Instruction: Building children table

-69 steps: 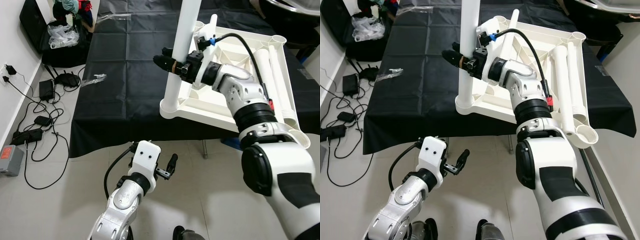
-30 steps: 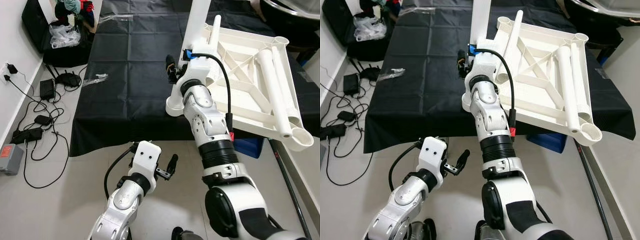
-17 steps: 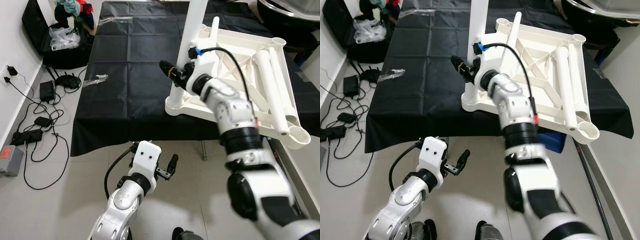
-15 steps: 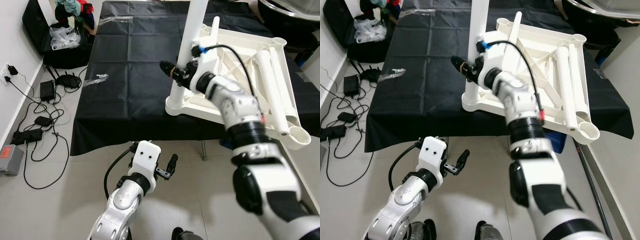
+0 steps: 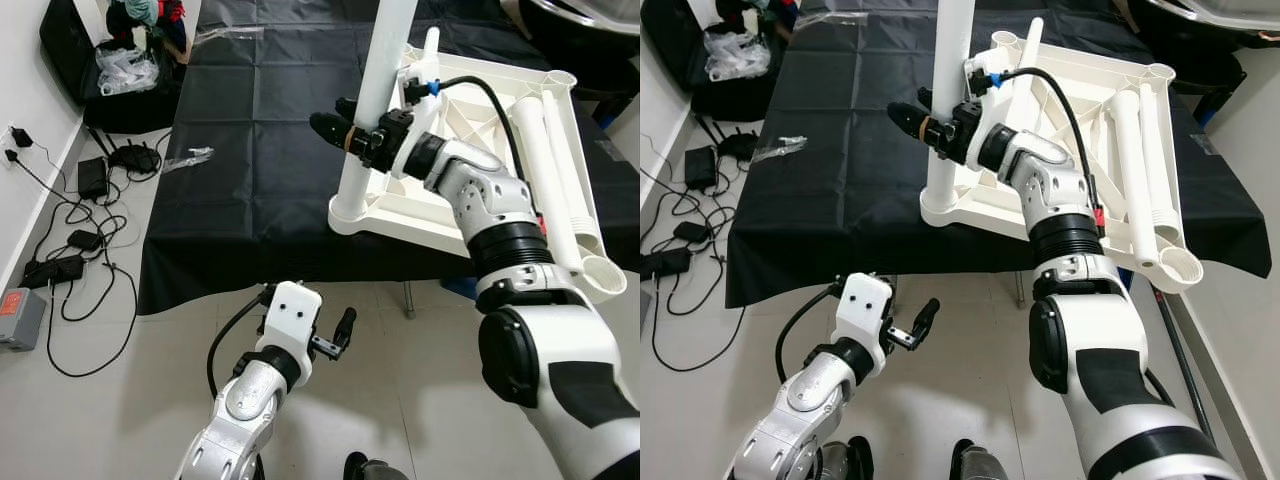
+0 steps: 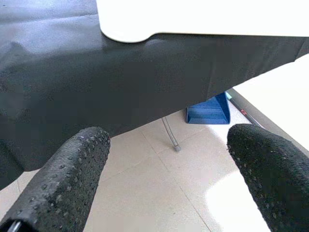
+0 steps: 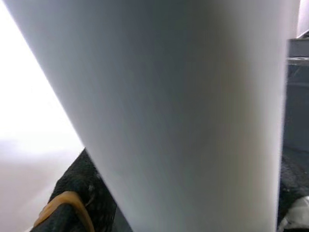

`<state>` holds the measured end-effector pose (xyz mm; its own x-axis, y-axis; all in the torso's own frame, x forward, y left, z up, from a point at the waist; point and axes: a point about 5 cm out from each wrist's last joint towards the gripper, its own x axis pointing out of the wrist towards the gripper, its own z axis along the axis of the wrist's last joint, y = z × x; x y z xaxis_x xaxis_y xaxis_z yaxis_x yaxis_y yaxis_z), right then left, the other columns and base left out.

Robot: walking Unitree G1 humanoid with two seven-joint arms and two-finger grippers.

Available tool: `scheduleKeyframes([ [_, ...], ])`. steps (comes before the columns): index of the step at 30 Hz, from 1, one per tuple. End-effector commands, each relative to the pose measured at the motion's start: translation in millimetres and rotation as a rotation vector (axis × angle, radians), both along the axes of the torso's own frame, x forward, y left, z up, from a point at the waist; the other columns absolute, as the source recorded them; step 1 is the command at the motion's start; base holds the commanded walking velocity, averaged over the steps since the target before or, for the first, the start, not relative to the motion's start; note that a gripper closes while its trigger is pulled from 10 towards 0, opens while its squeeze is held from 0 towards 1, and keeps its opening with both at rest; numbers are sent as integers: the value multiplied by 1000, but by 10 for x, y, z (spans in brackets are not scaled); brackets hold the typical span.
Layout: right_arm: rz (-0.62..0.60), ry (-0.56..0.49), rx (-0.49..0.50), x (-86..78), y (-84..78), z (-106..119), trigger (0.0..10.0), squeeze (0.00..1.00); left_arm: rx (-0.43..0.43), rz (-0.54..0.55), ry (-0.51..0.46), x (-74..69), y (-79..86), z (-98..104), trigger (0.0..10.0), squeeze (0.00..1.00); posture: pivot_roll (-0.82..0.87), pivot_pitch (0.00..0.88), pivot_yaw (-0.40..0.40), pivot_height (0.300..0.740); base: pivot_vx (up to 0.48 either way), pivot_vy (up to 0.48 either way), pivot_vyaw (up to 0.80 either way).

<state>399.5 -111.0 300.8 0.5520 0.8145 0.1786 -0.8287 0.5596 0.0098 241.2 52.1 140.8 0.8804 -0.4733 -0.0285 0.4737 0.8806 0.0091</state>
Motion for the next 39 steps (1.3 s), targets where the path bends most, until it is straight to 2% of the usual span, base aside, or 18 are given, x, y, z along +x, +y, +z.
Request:
scheduleKeyframes([
  [1, 84, 4, 2, -25, 136, -12, 10000, 0, 11, 0, 22, -33, -2, -36, 10000, 0, 146, 255, -70, 740, 0, 0, 0],
  [2, 89, -6, -8, -17, 171, -9, 5804, 0, 10, 1, 23, -34, -3, -33, 10000, 0, 148, 256, -73, 740, 0, 0, 0],
  [3, 77, 0, -6, -2, 197, -6, 0, 0, 10, 2, 23, -33, -2, -32, 10000, 0, 146, 259, -70, 740, 0, 0, 0],
  [14, -23, -43, 27, 53, 196, 45, 0, 0, 11, 3, 25, -18, -3, -36, 10000, 0, 139, 256, -69, 740, 0, 0, 0],
  [18, -280, -8, -8, 150, 121, 10, 0, 0, 13, 3, 26, -14, -2, -35, 10000, 0, 135, 246, -68, 740, 0, 0, 0],
  [19, -280, -8, -8, 150, 121, 10, 0, 0, 13, 3, 26, -14, -2, -35, 10000, 0, 135, 246, -68, 740, 0, 0, 0],
  [21, -474, 26, -13, 192, 90, -43, 0, 0, 16, 1, 25, -21, 1, -42, 10000, 0, 130, 236, -64, 740, 0, 0, 0],
  [23, -474, 26, -13, 192, 90, -43, 0, 0, 16, 1, 25, -21, 1, -42, 10000, 0, 130, 236, -64, 740, 0, 0, 0],
  [24, -602, 31, -1, 195, 73, -64, 0, 0, 18, 0, 26, -26, 2, -49, 10000, 0, 127, 225, -61, 740, 0, 0, 0],
  [25, -602, 31, -1, 195, 73, -64, 0, 0, 18, 0, 26, -26, 2, -49, 10000, 0, 127, 225, -61, 740, 0, 0, 0],
  [26, -759, 37, 43, 167, 52, -94, 0, 0, 21, -4, 26, -35, 2, -59, 10000, 0, 127, 203, -61, 740, 0, 0, 0],
  [27, -759, 37, 43, 167, 52, -94, 0, 0, 21, -4, 26, -35, 2, -59, 10000, 0, 127, 203, -61, 740, 0, 0, 0],
  [28, -891, 55, 105, 108, 49, -128, 0, 0, 23, -6, 25, -41, 2, -66, 10000, 0, 129, 201, -57, 740, 0, 0, 0],
  [30, -1034, 73, 209, -28, 101, -180, 0, 0, 28, -8, 23, -46, 5, -71, 10000, 0, 130, 200, -62, 740, 0, 0, 0],
  [34, -1042, 83, 229, -66, 157, -202, 0, 0, 28, -7, 23, -47, 6, -72, 10000, 0, 134, 201, -61, 740, 0, 0, 0],
  [37, -1009, 93, 250, -136, 357, -240, 0, 0, 30, -5, 22, -45, 7, -73, 10000, 0, 134, 202, -62, 740, 0, 0, 0],
  [38, -1009, 93, 250, -136, 357, -240, 0, 0, 30, -5, 22, -45, 7, -73, 10000, 0, 134, 202, -62, 740, 0, 0, 0],
  [39, -968, 91, 245, -154, 460, -236, 10000, 0, 30, -6, 22, -42, 6, -72, 10000, 0, 132, 199, -62, 740, 0, 0, 0],
])
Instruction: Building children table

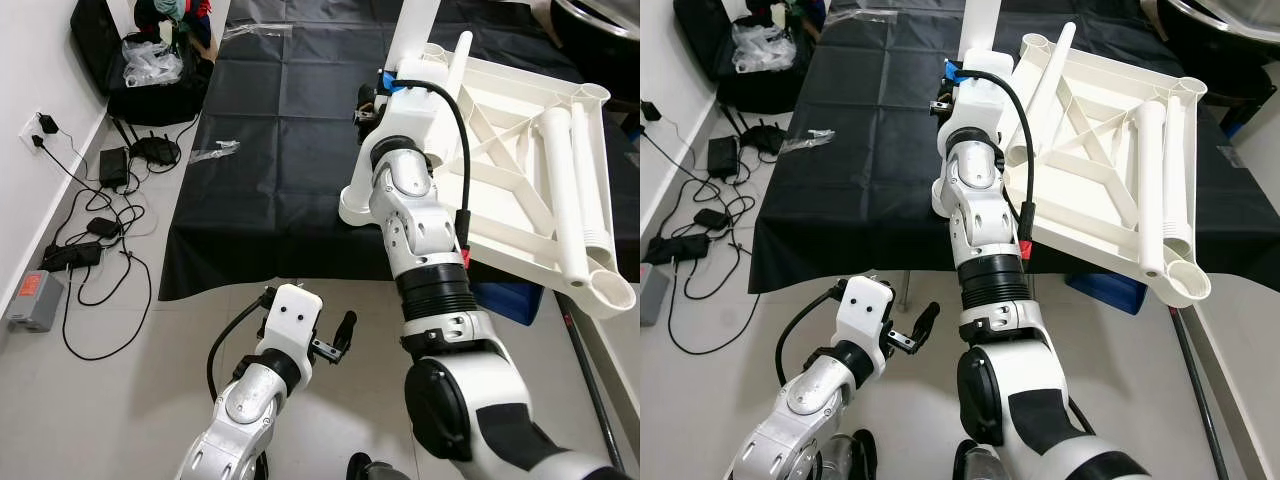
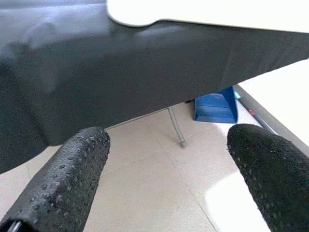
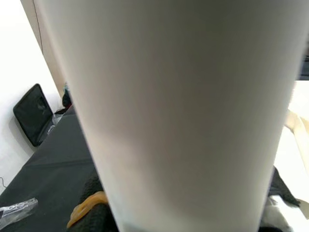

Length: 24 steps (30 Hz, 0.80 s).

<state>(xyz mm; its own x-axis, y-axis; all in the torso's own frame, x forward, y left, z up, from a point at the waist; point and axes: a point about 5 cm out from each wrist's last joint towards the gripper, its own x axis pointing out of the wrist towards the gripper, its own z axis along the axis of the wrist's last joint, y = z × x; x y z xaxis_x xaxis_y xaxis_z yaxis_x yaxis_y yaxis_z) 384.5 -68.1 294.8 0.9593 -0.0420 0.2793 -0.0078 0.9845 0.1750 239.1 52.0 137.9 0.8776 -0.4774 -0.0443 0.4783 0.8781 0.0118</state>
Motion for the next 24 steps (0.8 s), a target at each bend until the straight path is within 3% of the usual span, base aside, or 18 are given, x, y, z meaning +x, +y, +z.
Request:
scheduleKeyframes([
  [1, 79, 59, 71, -10, 119, -165, 10000, 0, 20, -1, 11, -19, 5, -46, 10000, 0, 129, 197, -61, 740, 0, 0, 0],
  [2, 79, 59, 71, -10, 119, -165, 10000, 0, 20, -1, 11, -19, 5, -46, 10000, 0, 129, 197, -61, 740, 0, 0, 0],
  [3, 121, 50, 62, -11, 166, -157, 10000, 1000, 19, -1, 11, -18, 4, -48, 10000, 0, 129, 197, -61, 740, 0, 0, 0],
  [8, 171, -2, 1, -11, 144, -118, 10000, 1000, 17, -2, 13, -16, -5, -51, 10000, 0, 128, 197, -66, 740, 0, 0, 0],
  [9, 257, -15, -31, 0, 143, -91, 10000, 0, 16, -1, 13, -13, -7, -51, 10000, 0, 129, 196, -66, 740, 0, 0, 0],
  [14, 257, -15, -31, 0, 143, -91, 10000, 0, 16, -1, 13, -13, -7, -51, 10000, 0, 129, 196, -66, 740, 0, 0, 0],
  [15, 330, -11, -60, 8, 119, -80, 10000, 0, 15, -1, 13, -11, -10, -50, 10000, 0, 129, 197, -67, 740, 0, 0, 0],
  [18, 330, -11, -60, 8, 119, -80, 10000, 0, 15, -1, 13, -11, -10, -50, 10000, 0, 129, 197, -67, 740, 0, 0, 0],
  [19, 460, 19, -108, 39, 59, -101, 10000, 0, 13, 0, 12, -9, -10, -48, 10000, 0, 126, 199, -66, 740, 0, 0, 0],
  [22, 460, 19, -108, 39, 59, -101, 10000, 0, 13, 0, 12, -9, -10, -48, 10000, 0, 126, 199, -66, 740, 0, 0, 0],
  [24, 779, 9, -331, 47, -126, -103, 10000, 0, 12, 0, 12, -7, -10, -43, 10000, 0, 128, 206, -65, 740, 0, 0, 0],
])
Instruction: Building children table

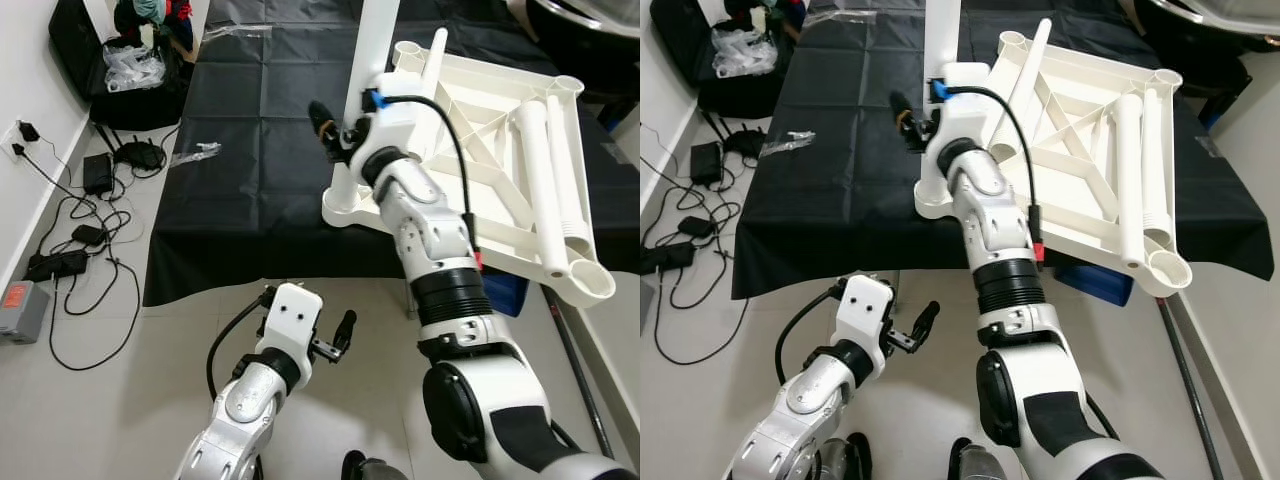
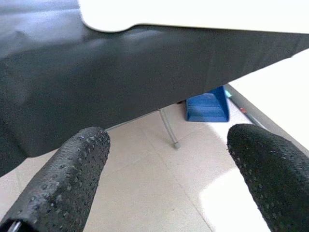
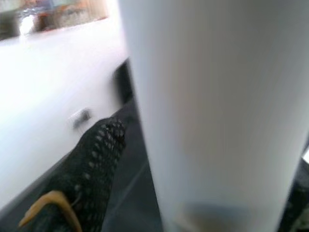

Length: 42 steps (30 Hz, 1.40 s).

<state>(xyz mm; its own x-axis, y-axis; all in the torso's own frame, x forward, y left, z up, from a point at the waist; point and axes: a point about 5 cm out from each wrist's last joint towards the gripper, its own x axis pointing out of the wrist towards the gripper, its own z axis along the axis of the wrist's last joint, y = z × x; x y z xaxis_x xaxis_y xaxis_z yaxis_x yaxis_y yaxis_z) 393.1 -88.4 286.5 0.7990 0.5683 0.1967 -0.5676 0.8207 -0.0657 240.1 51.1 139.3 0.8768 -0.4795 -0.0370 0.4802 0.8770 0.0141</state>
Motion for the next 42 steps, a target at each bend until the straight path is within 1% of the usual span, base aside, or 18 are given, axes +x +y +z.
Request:
scheduleKeyframes([
  [1, 287, -19, -125, -52, 15, -7, 10000, 0, 14, 3, 19, -19, 0, -52, 10000, 0, 131, 212, -65, 740, 0, 0, 0],
  [4, 339, -12, -138, -52, -19, 3, 10000, 0, 13, 3, 19, -20, 1, -50, 10000, 0, 131, 212, -65, 740, 0, 0, 0],
  [9, 406, 10, -73, -8, -65, 126, 10000, 0, 11, 4, 19, -32, 0, -38, 10000, 0, 136, 223, -67, 740, 0, 0, 0],
  [15, 428, 14, -48, 7, -65, 180, 10000, 0, 9, 4, 19, -39, -2, -31, 10000, 0, 137, 227, -72, 740, 0, 0, 0],
  [16, 463, 20, -34, 6, -52, 206, 10000, 0, 8, 4, 20, -40, -2, -29, 10000, 0, 136, 229, -71, 740, 0, 0, 0],
  [17, 463, 20, -34, 6, -52, 206, 10000, 0, 8, 4, 20, -40, -2, -29, 10000, 0, 136, 229, -71, 740, 0, 0, 0],
  [18, 516, 24, -34, -7, -14, 222, 10000, 0, 8, 5, 20, -42, -2, -25, 10000, 0, 138, 236, -72, 740, 0, 0, 0],
  [19, 516, 24, -34, -7, -14, 222, 10000, 0, 8, 5, 20, -42, -2, -25, 10000, 0, 138, 236, -72, 740, 0, 0, 0],
  [21, 601, 20, -49, -24, 37, 243, 10000, 0, 6, 6, 19, -47, -8, -16, 10000, 0, 141, 243, -77, 740, 0, 0, 0],
  [28, 636, 19, -29, -15, 81, 272, 10000, 0, 6, 6, 20, -64, -20, -22, 10000, 0, 145, 227, -87, 740, 0, 0, 0],
  [29, 642, 17, -29, -16, 85, 276, 0, 0, 6, 6, 21, -69, -22, -25, 10000, 0, 145, 225, -87, 740, 0, 0, 0],
  [34, 599, -3, -3, 7, 91, 309, 0, 0, 6, 5, 24, -83, -26, -36, 10000, 0, 142, 216, -88, 740, 0, 0, 0],
  [35, 516, 1, -7, 46, 65, 300, 0, 0, 5, 4, 24, -83, -27, -36, 10000, 0, 139, 218, -88, 740, 0, 0, 0],
  [36, 382, 18, 1, 109, 10, 277, 0, 0, 5, 4, 25, -79, -29, -37, 10000, 0, 141, 216, -94, 740, 0, 0, 0],
  [38, 382, 18, 1, 109, 10, 277, 0, 0, 5, 4, 25, -79, -29, -37, 10000, 0, 141, 216, -94, 740, 0, 0, 0],
  [39, 334, 28, 12, 131, -13, 268, 0, 0, 5, 4, 25, -77, -29, -38, 10000, 0, 141, 216, -94, 740, 0, 0, 0],
  [40, 212, 52, 21, 178, -67, 221, 0, 0, 5, 5, 25, -74, -27, -38, 10000, 0, 139, 216, -90, 740, 0, 0, 0],
  [42, 54, 73, 35, 222, -140, 162, 0, 0, 6, 5, 24, -71, -24, -39, 10000, 0, 136, 216, -88, 740, 0, 0, 0],
])
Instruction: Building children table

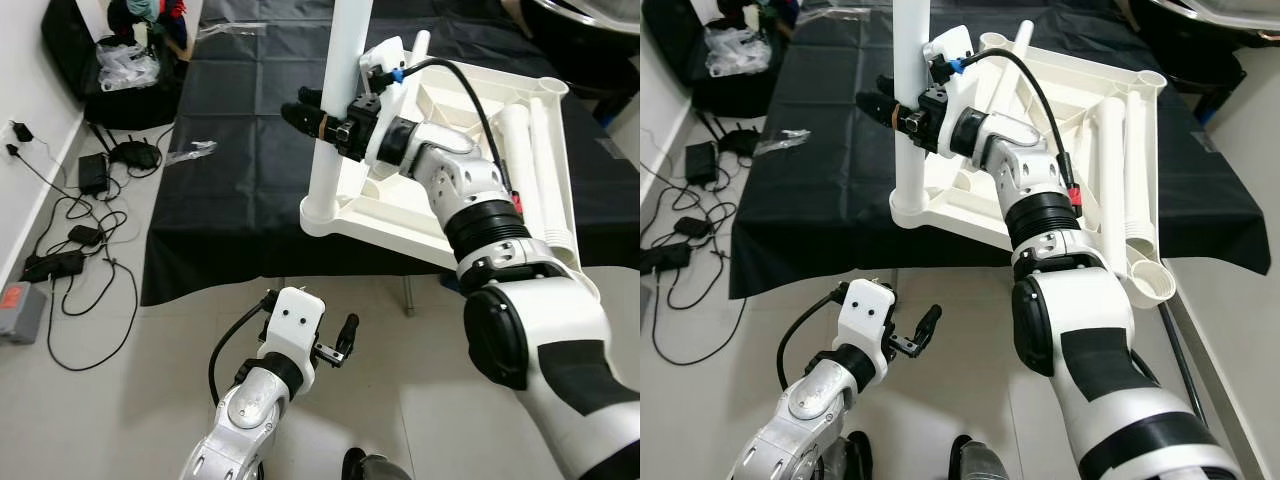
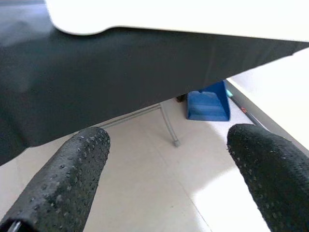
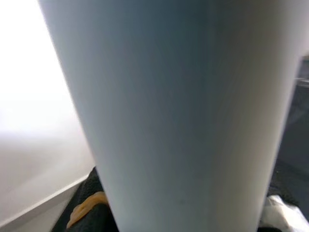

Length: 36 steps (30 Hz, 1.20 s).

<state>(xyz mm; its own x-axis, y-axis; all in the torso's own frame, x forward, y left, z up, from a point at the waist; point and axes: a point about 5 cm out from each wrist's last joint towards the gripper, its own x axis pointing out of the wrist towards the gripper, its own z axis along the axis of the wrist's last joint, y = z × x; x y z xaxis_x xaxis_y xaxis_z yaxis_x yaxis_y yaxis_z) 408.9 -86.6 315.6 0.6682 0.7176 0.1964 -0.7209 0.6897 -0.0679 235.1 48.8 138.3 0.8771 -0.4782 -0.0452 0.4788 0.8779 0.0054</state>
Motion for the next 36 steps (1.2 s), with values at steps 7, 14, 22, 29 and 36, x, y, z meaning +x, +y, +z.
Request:
scheduleKeyframes([
  [7, -450, 121, 90, 82, -248, -236, 0, 0, 12, 0, 13, -9, -3, -34, 10000, 0, 128, 213, -81, 740, 0, 0, 0],
  [14, -938, 80, 341, -143, -220, -264, 0, 0, 19, 1, 8, 3, 7, -36, 10000, 0, 129, 213, -77, 740, 0, 0, 0],
  [22, -877, 140, 370, -176, 44, -372, 2471, 0, 20, 3, 8, 5, 9, -36, 10000, 0, 138, 216, -78, 740, 0, 0, 0],
  [29, -708, 103, 286, -144, 108, -306, 10000, 1000, 17, 1, 12, 10, 10, -36, 10000, 0, 129, 223, -73, 740, 0, 0, 0],
  [36, -602, 84, 219, -56, -136, -194, 10000, 1000, 15, 4, 12, 19, 15, -31, 10000, 0, 131, 226, -73, 740, 0, 0, 0],
])
